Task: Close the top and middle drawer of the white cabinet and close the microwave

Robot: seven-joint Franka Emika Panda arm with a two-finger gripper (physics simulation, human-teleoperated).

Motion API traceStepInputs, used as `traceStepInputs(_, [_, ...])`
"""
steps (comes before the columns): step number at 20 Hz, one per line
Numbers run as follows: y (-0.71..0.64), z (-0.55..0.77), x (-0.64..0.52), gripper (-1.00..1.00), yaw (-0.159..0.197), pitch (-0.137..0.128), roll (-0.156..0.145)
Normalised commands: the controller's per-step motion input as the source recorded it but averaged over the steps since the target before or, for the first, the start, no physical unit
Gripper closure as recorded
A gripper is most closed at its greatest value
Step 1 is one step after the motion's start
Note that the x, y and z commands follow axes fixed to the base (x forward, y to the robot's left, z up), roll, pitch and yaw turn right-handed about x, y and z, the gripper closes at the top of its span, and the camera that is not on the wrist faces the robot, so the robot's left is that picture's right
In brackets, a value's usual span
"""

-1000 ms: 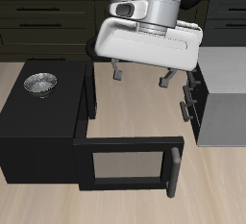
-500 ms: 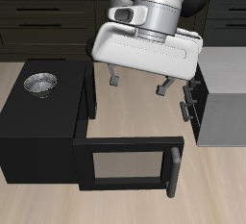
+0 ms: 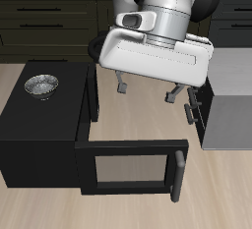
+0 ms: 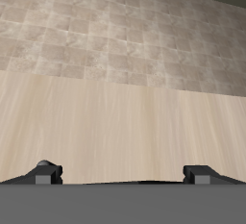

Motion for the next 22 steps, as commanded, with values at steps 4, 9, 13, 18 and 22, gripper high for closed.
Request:
traceStepInputs(4, [-0.01,-0.03,-0.02,-1.0,-0.014,-0.015,-0.029])
traceStepInputs(9, [0.1,-0.15,0.04,-1.0,0.024,-0.038,0.026])
traceStepInputs(13, [0.03,-0.26,0.09,-1.0,0.027,0.036,-0.01])
traceStepInputs(18, [0.02,-0.29,0.05,-1.0,0.008,0.035,0.022])
traceStepInputs(22, [-0.05,-0.32,0.11,-1.0,-0.002,0.056,-0.005])
